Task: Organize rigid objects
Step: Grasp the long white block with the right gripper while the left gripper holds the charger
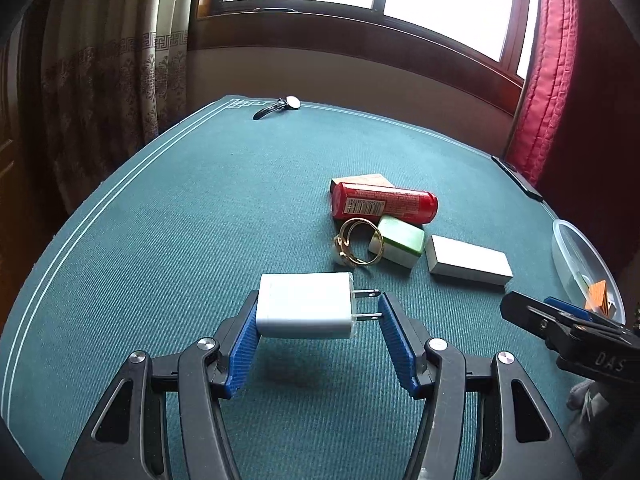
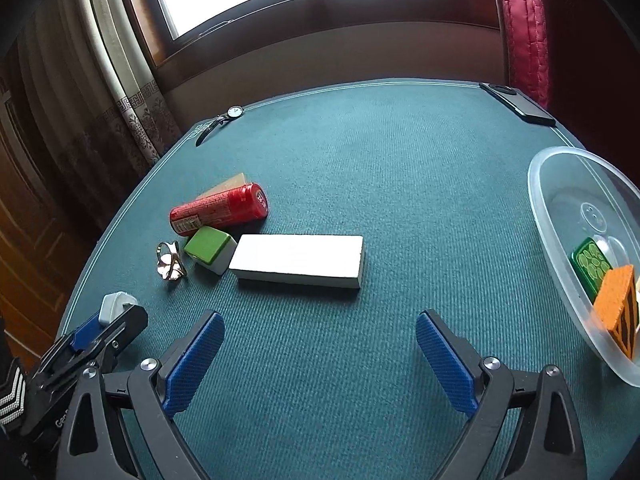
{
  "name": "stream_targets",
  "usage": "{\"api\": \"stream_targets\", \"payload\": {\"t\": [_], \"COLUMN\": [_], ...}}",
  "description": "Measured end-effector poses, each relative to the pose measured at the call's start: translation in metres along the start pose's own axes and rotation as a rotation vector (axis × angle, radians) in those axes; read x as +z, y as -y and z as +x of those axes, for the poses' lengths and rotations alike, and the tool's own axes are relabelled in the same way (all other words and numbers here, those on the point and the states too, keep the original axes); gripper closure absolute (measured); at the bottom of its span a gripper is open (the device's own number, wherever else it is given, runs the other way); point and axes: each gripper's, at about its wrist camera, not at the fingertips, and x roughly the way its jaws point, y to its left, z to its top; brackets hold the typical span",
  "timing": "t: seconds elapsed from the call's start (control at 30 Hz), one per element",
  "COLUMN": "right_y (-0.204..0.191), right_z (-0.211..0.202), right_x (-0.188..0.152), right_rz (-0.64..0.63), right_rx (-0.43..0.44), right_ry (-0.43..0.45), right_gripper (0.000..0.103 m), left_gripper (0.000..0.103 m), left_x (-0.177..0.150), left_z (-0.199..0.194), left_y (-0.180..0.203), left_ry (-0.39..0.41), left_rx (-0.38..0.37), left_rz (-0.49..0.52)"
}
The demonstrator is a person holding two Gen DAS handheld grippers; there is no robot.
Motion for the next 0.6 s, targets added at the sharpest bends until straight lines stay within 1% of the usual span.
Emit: {"api": "stream_targets", "payload": {"t": [0.33, 0.6], "right_y": [-0.018, -0.027], "right_z": [0.026, 0.042], "right_x": [0.02, 0.027], "right_rz": [-0.027, -0.053], "right_rx": [-0.012, -0.071], "right_ry": [-0.018, -0.029], "right_gripper": [0.002, 0.002], "left_gripper": [0.044, 0.044], "left_x": [-0.001, -0.001], "left_z": [0.005, 0.008], "left_y": [-0.01, -0.013], "left_ry": [-0.024, -0.043], "left_rx": [-0.015, -0.026], "left_rz": [-0.053, -0.074]}}
